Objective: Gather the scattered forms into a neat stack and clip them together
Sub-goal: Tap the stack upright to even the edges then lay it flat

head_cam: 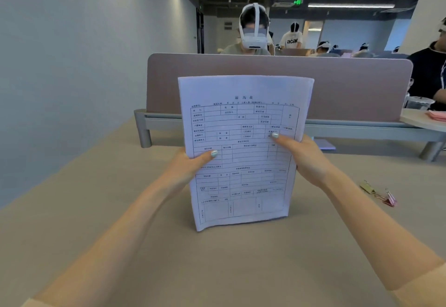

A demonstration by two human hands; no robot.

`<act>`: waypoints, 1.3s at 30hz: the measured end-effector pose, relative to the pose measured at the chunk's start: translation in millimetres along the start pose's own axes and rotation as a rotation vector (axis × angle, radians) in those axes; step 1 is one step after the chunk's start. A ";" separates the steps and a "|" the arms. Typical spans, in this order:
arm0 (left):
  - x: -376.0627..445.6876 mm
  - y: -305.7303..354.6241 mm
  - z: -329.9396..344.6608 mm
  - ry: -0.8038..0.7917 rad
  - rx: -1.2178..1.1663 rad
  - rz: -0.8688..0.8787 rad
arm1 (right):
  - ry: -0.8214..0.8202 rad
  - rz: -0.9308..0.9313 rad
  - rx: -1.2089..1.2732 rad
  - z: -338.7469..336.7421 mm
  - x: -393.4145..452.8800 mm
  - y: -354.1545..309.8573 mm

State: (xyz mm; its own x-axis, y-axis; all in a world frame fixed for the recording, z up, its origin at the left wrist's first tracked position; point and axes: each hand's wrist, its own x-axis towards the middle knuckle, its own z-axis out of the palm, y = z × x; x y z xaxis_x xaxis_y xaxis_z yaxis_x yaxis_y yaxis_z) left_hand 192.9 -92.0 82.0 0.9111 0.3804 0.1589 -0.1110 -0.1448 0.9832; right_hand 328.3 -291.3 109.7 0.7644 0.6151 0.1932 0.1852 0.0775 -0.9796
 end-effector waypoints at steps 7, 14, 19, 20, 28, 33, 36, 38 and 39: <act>-55.4 -20.1 8.8 -0.103 -0.143 -0.275 | -0.230 0.300 0.049 -18.5 -39.9 18.1; -101.4 -59.9 30.5 -0.159 -0.183 -0.634 | -0.138 0.559 0.387 -23.0 -50.8 77.7; -111.9 -62.3 34.7 -0.185 -0.282 -0.720 | -0.112 0.535 0.724 -18.4 -49.1 104.8; -112.3 -60.3 34.1 -0.201 -0.322 -0.744 | -0.110 0.547 0.753 -18.5 -49.5 108.1; -59.2 -63.8 27.2 -0.031 -0.672 -0.580 | -0.170 0.652 0.841 -9.9 -61.0 115.1; -52.9 -76.2 30.8 -0.020 -0.857 -0.572 | -0.062 0.637 0.837 -4.9 -69.9 109.4; -56.5 -80.3 29.8 -0.047 -0.912 -0.591 | -0.059 0.600 0.846 -3.4 -75.0 106.1; -58.3 -80.7 30.0 -0.034 -0.895 -0.580 | -0.057 0.584 0.893 -2.5 -76.4 105.4; -59.1 -80.3 30.7 -0.030 -0.903 -0.566 | -0.055 0.577 0.918 -1.9 -76.9 105.6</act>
State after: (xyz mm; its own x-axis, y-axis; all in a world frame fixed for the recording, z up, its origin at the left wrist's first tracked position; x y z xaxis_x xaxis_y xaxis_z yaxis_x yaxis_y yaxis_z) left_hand 160.2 -130.8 -9.1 0.9301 0.1557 -0.3326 0.0898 0.7818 0.6171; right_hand 290.2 -331.9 -8.5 0.5550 0.7796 -0.2902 -0.7436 0.3085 -0.5933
